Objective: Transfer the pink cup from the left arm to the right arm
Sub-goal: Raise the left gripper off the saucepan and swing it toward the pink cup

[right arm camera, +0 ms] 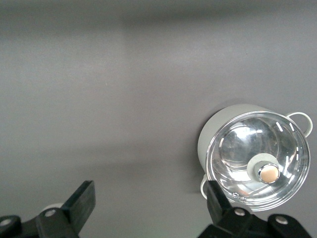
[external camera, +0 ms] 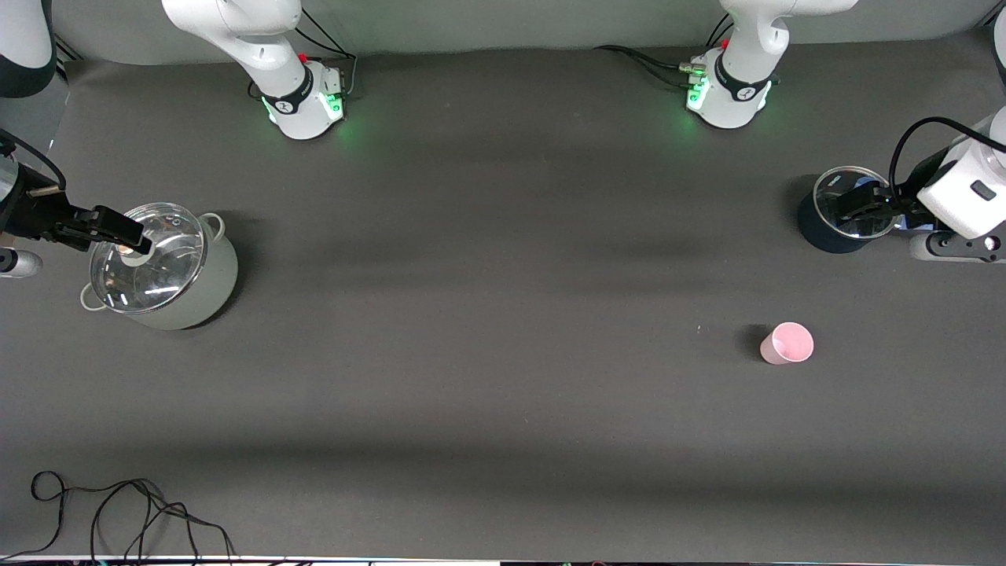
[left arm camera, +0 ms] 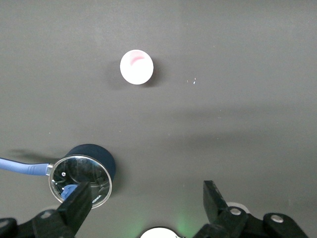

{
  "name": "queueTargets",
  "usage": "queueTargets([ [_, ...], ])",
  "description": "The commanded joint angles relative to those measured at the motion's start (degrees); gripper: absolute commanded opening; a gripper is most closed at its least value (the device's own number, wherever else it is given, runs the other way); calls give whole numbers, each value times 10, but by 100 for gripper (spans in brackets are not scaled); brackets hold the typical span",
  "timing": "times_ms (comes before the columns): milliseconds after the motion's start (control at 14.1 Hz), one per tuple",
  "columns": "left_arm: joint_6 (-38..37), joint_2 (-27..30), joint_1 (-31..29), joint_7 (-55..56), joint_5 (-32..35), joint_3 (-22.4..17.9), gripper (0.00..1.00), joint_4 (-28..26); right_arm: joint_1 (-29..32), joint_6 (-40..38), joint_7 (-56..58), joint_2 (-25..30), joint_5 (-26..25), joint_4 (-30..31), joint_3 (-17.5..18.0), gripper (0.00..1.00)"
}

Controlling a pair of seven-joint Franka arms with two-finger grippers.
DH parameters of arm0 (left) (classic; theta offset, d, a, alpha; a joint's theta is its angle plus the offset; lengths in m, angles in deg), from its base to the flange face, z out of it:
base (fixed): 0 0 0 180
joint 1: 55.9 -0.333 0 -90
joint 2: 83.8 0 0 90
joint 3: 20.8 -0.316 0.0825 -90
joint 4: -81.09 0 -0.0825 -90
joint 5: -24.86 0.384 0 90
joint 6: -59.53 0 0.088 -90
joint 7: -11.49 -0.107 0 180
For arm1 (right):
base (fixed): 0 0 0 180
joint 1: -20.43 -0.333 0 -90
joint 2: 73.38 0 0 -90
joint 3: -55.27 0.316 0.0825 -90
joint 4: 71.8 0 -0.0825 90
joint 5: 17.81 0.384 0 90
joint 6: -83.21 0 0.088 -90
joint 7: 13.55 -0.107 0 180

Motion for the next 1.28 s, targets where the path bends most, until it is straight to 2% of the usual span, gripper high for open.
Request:
queueTargets([
  [0,3,0,8,4,10,-3,100,2,-2,-3,1,-6,7,-13,0,100],
  [638,5,-3,10,-1,10,-2,100,15,-1,-4,1,-7,7,-16,-1,100],
  [922,7,-17,11,-10,10,1,100,41,-1,-6,5,-7,7,-15,-4,100],
  [1206,16,-39,-8,-156,2,-5,100,70,-1,-5,3,-8,7,-16,-3,100],
])
